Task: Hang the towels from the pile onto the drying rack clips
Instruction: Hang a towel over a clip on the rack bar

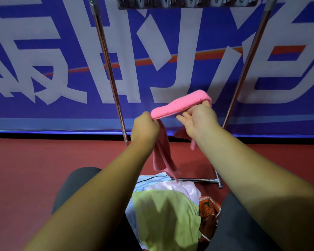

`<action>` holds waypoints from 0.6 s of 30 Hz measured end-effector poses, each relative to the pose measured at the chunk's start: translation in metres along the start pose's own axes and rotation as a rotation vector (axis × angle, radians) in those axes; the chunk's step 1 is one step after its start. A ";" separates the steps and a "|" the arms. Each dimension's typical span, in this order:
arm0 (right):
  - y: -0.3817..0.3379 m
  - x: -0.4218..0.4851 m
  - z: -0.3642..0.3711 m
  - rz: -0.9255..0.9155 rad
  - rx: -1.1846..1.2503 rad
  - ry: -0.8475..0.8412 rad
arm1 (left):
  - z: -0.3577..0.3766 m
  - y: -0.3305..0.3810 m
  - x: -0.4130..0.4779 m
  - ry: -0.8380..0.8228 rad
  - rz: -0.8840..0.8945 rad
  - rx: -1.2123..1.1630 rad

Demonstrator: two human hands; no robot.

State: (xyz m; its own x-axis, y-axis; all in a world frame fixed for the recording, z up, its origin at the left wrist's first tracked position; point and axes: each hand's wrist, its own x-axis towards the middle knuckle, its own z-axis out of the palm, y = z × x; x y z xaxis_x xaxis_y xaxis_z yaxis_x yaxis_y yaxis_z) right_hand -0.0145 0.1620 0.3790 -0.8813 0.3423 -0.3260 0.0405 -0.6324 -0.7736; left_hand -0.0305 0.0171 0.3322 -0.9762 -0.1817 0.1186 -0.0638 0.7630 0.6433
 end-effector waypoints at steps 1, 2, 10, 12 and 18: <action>0.001 0.001 -0.005 -0.002 -0.044 0.036 | -0.008 0.003 0.003 0.033 0.025 -0.014; 0.004 0.002 -0.011 0.007 -0.083 0.060 | -0.016 0.008 0.006 0.065 0.060 -0.030; 0.018 0.000 -0.018 0.204 -0.555 0.001 | -0.070 0.069 0.012 0.201 0.388 0.022; 0.013 -0.001 -0.004 0.243 -0.810 0.015 | -0.080 0.079 0.017 0.200 0.415 0.074; -0.024 -0.002 0.036 -0.198 -1.442 0.108 | -0.109 0.090 0.031 0.241 0.468 0.168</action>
State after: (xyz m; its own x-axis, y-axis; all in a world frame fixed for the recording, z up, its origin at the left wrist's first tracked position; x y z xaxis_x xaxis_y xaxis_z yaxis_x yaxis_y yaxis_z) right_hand -0.0303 0.1510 0.4177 -0.8920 0.4299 -0.1399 0.4100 0.6389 -0.6510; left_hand -0.0443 0.0122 0.4761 -0.8345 0.0791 0.5453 0.3140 0.8814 0.3528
